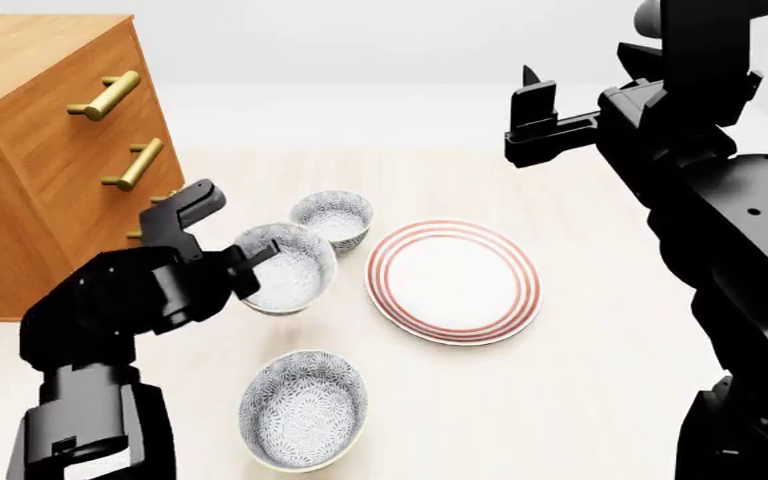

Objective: Stack the bowl in the middle on the bowl at the back.

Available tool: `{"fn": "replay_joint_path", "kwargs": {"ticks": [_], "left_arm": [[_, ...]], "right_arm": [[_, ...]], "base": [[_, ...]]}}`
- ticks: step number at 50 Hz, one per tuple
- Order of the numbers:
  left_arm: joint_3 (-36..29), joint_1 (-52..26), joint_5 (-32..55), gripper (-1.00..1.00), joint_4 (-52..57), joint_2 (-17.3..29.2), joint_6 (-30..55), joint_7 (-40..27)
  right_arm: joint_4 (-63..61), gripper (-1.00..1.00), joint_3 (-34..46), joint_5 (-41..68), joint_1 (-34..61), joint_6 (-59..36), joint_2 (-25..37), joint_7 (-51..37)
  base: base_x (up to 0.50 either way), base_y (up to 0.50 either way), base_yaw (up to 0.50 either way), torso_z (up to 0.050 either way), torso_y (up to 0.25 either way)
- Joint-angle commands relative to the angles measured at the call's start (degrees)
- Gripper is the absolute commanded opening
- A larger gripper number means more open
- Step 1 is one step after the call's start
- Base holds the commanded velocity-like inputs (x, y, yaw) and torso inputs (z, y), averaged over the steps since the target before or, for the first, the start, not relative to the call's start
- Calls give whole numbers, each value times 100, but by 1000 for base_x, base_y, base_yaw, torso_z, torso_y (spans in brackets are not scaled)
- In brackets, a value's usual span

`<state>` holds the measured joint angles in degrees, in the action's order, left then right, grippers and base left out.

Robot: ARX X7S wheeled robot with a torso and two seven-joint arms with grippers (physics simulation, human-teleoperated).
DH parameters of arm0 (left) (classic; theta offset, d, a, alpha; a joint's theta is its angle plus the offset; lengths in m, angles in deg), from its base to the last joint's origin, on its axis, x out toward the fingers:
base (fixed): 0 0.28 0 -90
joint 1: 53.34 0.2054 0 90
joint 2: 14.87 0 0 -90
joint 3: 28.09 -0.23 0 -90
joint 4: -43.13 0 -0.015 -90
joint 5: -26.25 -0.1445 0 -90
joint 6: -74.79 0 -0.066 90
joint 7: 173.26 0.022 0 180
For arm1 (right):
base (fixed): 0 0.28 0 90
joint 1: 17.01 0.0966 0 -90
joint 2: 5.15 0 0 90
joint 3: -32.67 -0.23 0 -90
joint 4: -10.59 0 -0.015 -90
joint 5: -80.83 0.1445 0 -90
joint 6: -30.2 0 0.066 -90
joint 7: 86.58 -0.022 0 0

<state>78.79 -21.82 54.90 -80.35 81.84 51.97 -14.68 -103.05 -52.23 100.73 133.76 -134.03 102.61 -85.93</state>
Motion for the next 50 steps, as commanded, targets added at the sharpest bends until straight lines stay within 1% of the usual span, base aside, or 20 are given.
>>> {"fn": "replay_joint_path", "kwargs": {"ticks": [1, 4, 5, 8, 14, 19, 26, 30, 37, 42, 50], "left_arm": [[775, 63, 700, -100, 1314, -75, 1371, -663], [1192, 16, 998, -100, 1894, -133, 2116, -995], [1271, 12, 1284, -100, 2002, -103, 2270, -1224], [1218, 94, 3083, -100, 1961, 202, 2274, -2584], [1144, 213, 5612, -100, 1984, 516, 2250, -4555], [992, 320, 7053, -100, 2073, 652, 2180, -5656], [522, 565, 8609, -100, 2238, 876, 1846, -6707], [-76, 808, 9325, -100, 2567, 1230, 1286, -6819], [-911, 1125, 10197, -100, 3164, 1811, 486, -6786], [-1184, 1281, 10437, -100, 3404, 2008, 289, -6696], [-1410, 1477, 10509, -100, 3614, 2150, 202, -6562]], "right_arm": [[-9, 100, -6, 31, 0, -6, 9, -19], [-2, 100, 1, 36, 7, 3, 5, -25], [6, 100, 6, 34, 7, 13, 3, -28], [26, 100, 19, 31, 4, 45, -8, -39], [12, 100, 28, 53, 15, 41, -26, -51], [-19, 100, 20, 68, 7, 23, -28, -63], [-30, 100, 19, 78, 2, 22, -28, -75], [-29, 100, 19, 84, -1, 30, -33, -81], [-39, 100, 21, 101, 11, 16, -42, -85], [-52, 100, 20, 114, 16, 5, -43, -88], [-73, 100, 11, 137, -2, 7, -36, -104]], "base": [[0, 0, 0, 0, 0], [0, 0, 0, 0, 0], [0, 0, 0, 0, 0], [0, 0, 0, 0, 0], [0, 0, 0, 0, 0], [0, 0, 0, 0, 0], [0, 0, 0, 0, 1], [0, 0, 0, 0, 0], [0, 0, 0, 0, 0], [0, 0, 0, 0, 0], [0, 0, 0, 0, 0]]}}
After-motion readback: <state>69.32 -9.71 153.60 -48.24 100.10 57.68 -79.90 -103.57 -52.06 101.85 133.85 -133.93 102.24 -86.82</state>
